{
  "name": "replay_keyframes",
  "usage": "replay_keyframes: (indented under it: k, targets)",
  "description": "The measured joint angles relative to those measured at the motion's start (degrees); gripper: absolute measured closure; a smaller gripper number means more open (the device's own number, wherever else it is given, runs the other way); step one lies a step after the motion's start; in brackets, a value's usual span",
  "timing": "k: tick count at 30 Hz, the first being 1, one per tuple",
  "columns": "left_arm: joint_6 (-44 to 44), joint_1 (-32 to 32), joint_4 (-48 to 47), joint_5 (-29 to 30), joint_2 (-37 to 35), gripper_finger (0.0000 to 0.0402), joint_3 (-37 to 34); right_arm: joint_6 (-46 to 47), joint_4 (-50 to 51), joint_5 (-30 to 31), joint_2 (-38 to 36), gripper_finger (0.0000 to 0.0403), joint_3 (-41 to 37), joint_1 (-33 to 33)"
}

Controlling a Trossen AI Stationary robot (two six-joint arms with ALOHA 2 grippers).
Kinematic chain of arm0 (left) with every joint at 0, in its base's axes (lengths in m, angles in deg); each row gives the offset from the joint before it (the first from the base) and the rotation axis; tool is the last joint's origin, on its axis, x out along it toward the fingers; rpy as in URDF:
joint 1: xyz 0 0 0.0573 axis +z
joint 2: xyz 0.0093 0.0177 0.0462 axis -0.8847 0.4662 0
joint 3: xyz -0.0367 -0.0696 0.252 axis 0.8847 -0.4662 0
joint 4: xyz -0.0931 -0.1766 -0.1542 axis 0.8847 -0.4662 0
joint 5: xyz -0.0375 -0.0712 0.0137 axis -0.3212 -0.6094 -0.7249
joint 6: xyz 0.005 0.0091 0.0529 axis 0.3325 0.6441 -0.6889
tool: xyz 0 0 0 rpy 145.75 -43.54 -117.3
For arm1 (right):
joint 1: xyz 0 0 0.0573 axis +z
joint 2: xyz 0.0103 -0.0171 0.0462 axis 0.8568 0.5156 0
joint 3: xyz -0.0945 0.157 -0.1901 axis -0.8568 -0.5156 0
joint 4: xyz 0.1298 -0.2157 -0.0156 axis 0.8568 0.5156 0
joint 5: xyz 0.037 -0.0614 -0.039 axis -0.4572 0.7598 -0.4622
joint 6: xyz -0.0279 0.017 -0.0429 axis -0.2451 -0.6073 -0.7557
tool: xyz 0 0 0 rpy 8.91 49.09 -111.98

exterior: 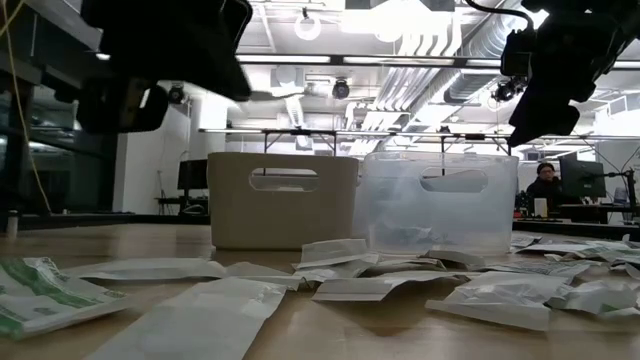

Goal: Pick & Place First Aid Supplies
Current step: Put the green bandage pack into the white bin

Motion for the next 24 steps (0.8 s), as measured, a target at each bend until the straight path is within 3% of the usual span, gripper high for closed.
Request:
replay_keyframes:
  k: [4, 11, 19, 24]
  targets:
    - [-0.22, 0.00, -0.25, 2.90, 0.02, 0.0401, 0.68, 0.00, -0.03, -0.01, -0.01, 0.0181, 0.00, 0.01]
    - [-4.13, 2.04, -1.59, 13.72, 0.02, 0.0401, 3.98, 0.00, -0.03, -0.01, 0.00, 0.0181, 0.00, 0.01]
    - [-14.58, 10.70, -5.44, 23.00, 0.04, 0.0401, 9.02, 0.00, -0.05, -0.01, 0.00, 0.0181, 0.00, -0.01]
    - [-18.32, 17.69, -7.26, 24.36, 0.04, 0.0401, 9.56, 0.00, -0.05, -0.01, 0.01, 0.0181, 0.00, 0.01]
